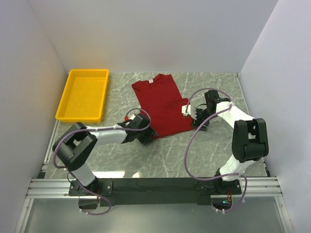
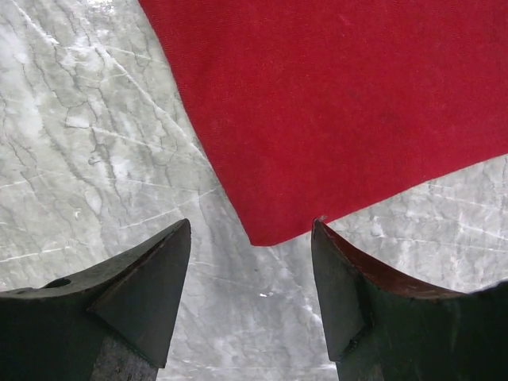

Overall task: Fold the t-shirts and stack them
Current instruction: Fold the tshirt

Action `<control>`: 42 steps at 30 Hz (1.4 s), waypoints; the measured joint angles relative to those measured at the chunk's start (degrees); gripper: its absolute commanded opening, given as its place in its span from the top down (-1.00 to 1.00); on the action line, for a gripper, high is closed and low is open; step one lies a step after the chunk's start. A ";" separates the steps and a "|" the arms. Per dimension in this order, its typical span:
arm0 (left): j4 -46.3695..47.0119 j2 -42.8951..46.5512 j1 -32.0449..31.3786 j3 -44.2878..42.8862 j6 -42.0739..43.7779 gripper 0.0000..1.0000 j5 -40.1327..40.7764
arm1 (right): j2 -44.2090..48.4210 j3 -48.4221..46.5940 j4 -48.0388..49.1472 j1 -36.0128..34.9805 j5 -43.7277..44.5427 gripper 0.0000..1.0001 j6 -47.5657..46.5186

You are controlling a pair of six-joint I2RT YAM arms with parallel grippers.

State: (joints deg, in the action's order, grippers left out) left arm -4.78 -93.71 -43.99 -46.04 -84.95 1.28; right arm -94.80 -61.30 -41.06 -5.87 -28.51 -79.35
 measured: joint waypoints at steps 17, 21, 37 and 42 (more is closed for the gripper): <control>1.57 -3.69 1.03 -1.55 -1.40 0.74 -0.17 | -4.55 -0.42 -1.60 -1.75 2.21 -0.36 -6.69; 2.38 -3.69 1.05 -1.27 -1.27 0.79 -0.90 | -5.62 -0.42 -0.37 -3.50 3.96 -0.16 -6.34; 7.50 0.15 -2.27 4.85 0.15 0.99 -5.42 | -1.40 3.19 -0.44 -3.96 5.60 1.00 -1.88; 6.16 5.16 -10.36 7.45 -0.37 0.99 -6.88 | 10.91 9.84 -8.09 -2.73 3.37 1.00 -2.64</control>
State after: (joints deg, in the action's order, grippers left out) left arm 1.39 -88.55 -54.35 -38.59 -85.32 -5.61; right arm -83.90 -51.46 -49.15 -8.60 -25.15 -82.00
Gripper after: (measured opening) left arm 0.125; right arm 0.021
